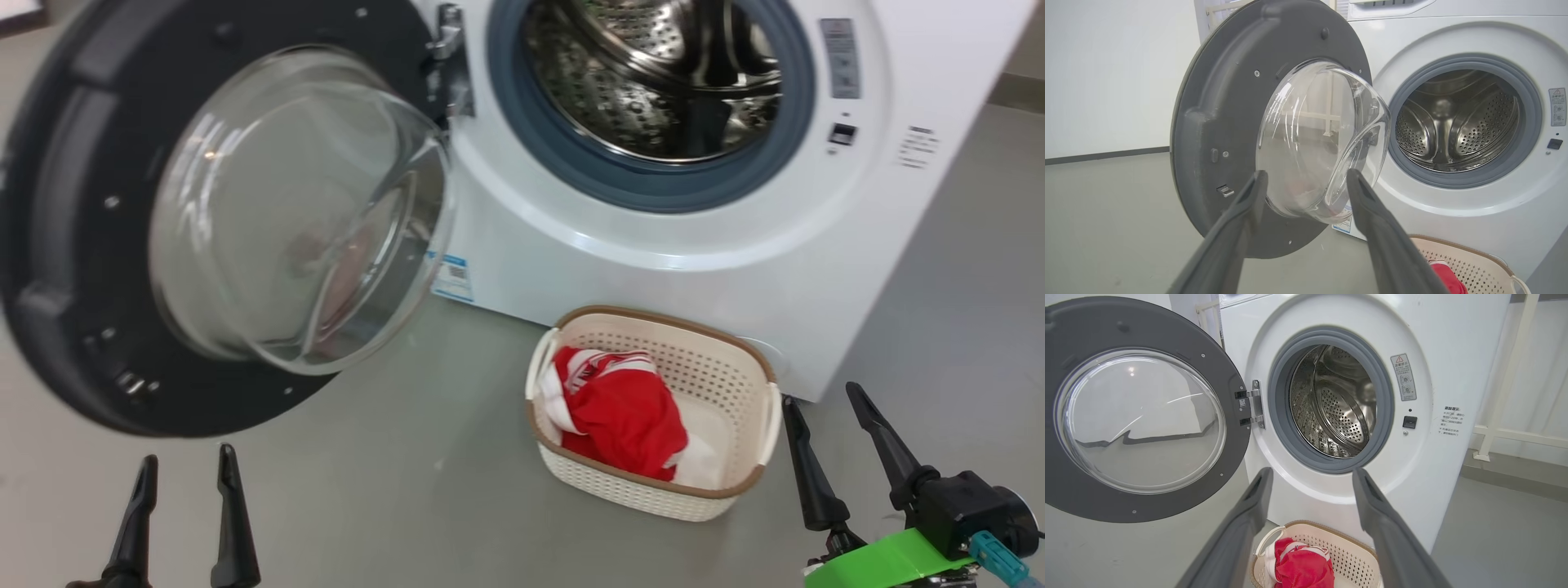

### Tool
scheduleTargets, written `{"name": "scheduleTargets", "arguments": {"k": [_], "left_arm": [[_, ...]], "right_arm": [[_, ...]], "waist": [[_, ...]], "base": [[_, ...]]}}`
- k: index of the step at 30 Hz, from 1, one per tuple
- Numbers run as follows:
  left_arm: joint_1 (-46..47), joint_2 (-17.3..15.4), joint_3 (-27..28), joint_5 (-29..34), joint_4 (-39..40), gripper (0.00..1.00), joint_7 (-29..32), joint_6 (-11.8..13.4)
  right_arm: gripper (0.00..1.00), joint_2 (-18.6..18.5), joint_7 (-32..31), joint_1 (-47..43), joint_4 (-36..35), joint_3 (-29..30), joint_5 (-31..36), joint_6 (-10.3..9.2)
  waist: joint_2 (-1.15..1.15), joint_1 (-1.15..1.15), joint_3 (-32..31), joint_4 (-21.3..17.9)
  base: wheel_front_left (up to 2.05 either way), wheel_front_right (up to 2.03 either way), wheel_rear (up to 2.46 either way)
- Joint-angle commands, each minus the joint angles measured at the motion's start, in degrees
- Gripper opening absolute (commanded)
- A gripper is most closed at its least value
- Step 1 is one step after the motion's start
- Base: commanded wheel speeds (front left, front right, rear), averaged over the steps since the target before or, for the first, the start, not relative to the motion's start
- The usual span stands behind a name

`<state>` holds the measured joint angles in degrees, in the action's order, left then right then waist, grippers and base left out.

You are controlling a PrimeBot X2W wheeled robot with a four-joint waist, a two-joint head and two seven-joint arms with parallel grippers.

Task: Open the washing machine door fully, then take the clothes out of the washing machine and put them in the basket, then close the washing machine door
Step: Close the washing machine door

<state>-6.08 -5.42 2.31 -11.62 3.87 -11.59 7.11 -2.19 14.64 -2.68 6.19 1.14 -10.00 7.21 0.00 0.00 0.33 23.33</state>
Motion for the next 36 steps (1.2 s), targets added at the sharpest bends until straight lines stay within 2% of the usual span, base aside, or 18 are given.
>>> {"name": "scheduleTargets", "arguments": {"k": [1, 7, 18, 26, 27, 28, 29, 30, 36], "left_arm": [[1.8, -0.7, 2.2, 0.4, 1.9, 1.00, 0.2, 0.6], [1.3, -1.2, 2.3, 0.6, 2.3, 1.00, 0.7, 1.2], [-0.4, -1.0, 3.7, -0.1, 4.1, 1.00, 0.1, 2.9], [-0.7, -0.8, 3.7, -1.2, 4.0, 1.00, -0.2, 2.9], [-0.6, -0.8, 3.7, -1.4, 4.0, 0.93, -0.3, 2.7], [-0.4, -0.8, 3.6, -1.8, 4.0, 0.42, -0.4, 2.4], [-0.3, -0.7, 3.5, -2.5, 4.0, 0.08, -0.5, 2.0], [0.0, -0.5, 3.6, -3.1, 4.1, 0.00, -0.8, 1.7], [3.2, -0.4, 5.9, -5.7, 5.5, 0.00, -2.7, 0.5]], "right_arm": [[1.00, -0.7, 0.4, 2.8, -1.6, -1.6, 0.4, 0.28], [1.00, -0.7, 0.4, 2.9, -1.5, -2.6, 0.2, 0.28], [1.00, -0.7, 0.4, 4.8, -0.3, -5.5, 0.2, 0.28], [1.00, -0.7, 0.4, 4.6, 0.1, -5.5, 0.1, 0.28], [1.00, -0.7, 0.4, 4.5, 0.0, -5.5, 0.1, 0.28], [1.00, -0.7, 0.4, 4.4, 0.0, -5.4, 0.1, 0.28], [1.00, -0.7, 0.4, 4.3, 0.0, -5.3, 0.1, 0.28], [1.00, -0.7, 0.4, 4.1, 0.0, -5.1, 0.1, 0.28], [1.00, -0.7, 0.4, 3.6, -0.1, -4.6, 0.1, 0.28]], "waist": [[0.00, 0.00, 0.0, 3.1], [0.00, 0.00, -0.8, 6.2], [0.00, 0.00, -0.4, 6.7], [0.00, 0.00, -0.5, 6.6], [0.00, 0.00, -0.5, 6.5], [0.00, 0.00, -0.6, 6.5], [0.00, 0.00, -0.6, 6.5], [0.00, 0.00, -0.6, 6.4], [0.00, 0.00, -0.5, 6.3]], "base": [[0.00, 0.00, 0.00], [0.00, 0.00, 0.00], [0.00, 0.00, 0.00], [0.00, 0.00, 0.00], [0.00, 0.00, 0.00], [0.00, 0.00, 0.00], [0.00, 0.00, 0.00], [0.00, 0.00, 0.00], [0.00, 0.00, 0.00]]}}
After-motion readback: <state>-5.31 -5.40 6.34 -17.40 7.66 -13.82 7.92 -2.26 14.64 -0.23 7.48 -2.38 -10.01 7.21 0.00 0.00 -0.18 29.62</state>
